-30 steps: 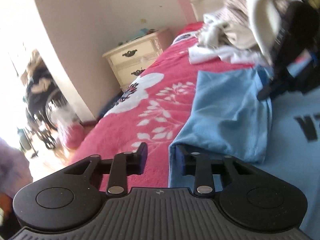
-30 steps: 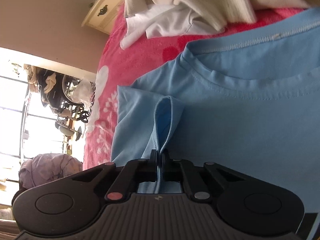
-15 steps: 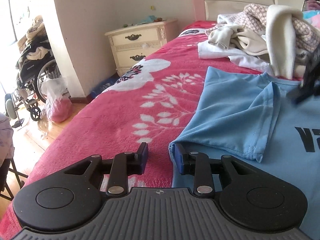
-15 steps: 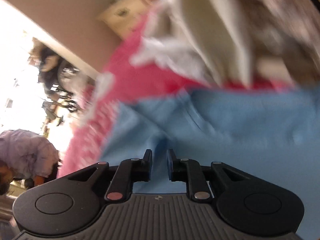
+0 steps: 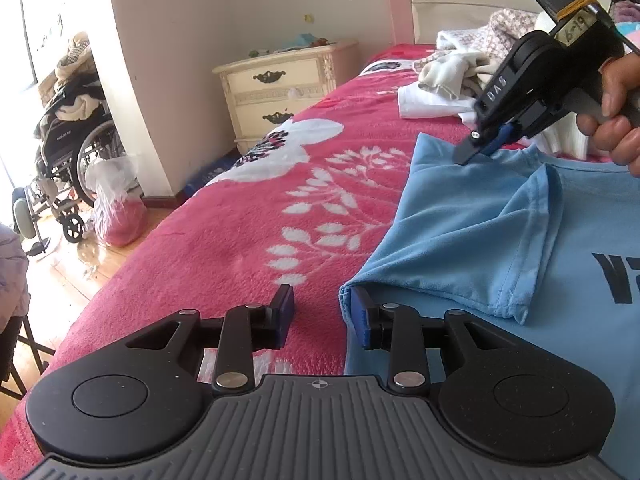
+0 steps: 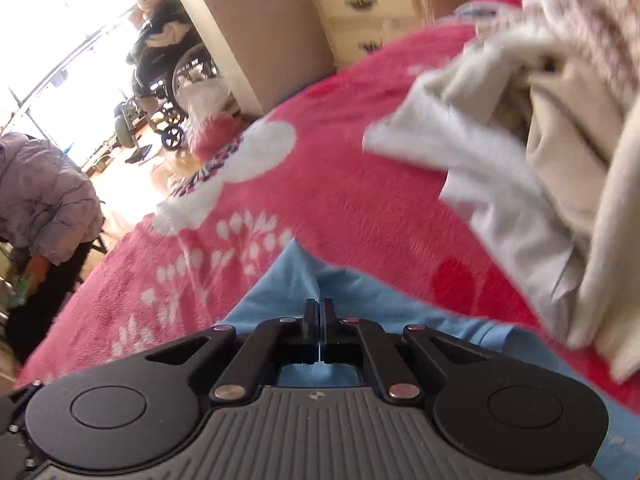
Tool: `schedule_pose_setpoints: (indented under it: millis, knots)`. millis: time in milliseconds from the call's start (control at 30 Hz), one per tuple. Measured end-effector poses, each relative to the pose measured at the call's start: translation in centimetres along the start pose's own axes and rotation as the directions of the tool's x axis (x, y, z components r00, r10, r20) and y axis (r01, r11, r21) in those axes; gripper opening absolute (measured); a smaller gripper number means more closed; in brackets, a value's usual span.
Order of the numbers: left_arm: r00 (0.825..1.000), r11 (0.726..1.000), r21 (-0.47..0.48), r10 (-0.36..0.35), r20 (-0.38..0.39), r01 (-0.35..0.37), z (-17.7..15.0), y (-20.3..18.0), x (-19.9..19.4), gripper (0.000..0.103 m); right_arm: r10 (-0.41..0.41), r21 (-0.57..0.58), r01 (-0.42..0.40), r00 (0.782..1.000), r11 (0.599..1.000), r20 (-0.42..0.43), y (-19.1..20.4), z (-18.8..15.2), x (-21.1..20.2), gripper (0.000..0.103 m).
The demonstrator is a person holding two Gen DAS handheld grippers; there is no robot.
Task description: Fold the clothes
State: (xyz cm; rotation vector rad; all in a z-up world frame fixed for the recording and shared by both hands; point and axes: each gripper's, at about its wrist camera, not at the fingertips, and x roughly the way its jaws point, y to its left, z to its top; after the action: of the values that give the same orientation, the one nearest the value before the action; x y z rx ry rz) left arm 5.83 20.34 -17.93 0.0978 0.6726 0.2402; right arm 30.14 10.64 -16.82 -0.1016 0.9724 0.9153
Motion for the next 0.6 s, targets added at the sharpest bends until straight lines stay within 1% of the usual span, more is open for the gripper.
schedule_pose_setpoints:
  millis: [100,200,300,333,400,467,533,567,600]
  knots:
    - [1.000,1.000,0.002,0.009,0.002,-0.009,-0.1,-0.2,0.0,0.032,-0.029,-0.033,0.031,0.999,0.999,0.038,0.3,0.6,-0.2,0.001]
    - [1.000,1.000,0.023,0.021,0.008,-0.021,-0.1,-0.5,0.0,0.032,-0.046,-0.057,0.049,0.997,0.997,0.055,0.4,1.3,0.7,0.001]
    - [1.000,0.999,0.032,0.024,0.011,-0.024,-0.2,-0.6,0.0,0.032,-0.060,-0.071,0.064,0.997,0.995,0.055,0.4,1.3,2.4,0.002]
    - [1.000,0.999,0.032,0.024,0.011,-0.025,-0.2,-0.6,0.1,0.032,-0.053,-0.065,0.056,0.997,0.996,0.052,0.2,1.3,2.9,0.002]
    - [1.000,0.999,0.035,0.025,0.013,-0.026,-0.3,-0.6,0.1,0.032,-0.046,-0.044,0.049,0.996,0.998,0.073,-0.4,1.1,2.1,0.005]
    - [1.000,0.999,0.044,0.026,0.016,-0.027,-0.3,-0.6,0.0,0.032,-0.046,-0.023,0.049,0.993,0.999,0.110,-0.9,1.0,0.5,0.013]
    - [1.000,0.999,0.044,0.027,0.017,-0.027,-0.3,-0.6,0.0,0.032,0.006,-0.028,-0.002,0.991,1.000,0.137,-1.1,0.6,-1.9,0.013]
    - [1.000,0.999,0.044,0.027,0.016,-0.027,-0.3,-0.6,0.0,0.032,0.048,-0.040,-0.043,0.991,0.998,0.124,-1.0,0.2,-2.8,0.013]
    - [1.000,0.999,0.044,0.027,0.016,-0.027,-0.3,-0.6,0.0,0.032,0.059,-0.082,-0.053,0.995,0.995,0.077,-0.7,-0.5,-3.1,0.013]
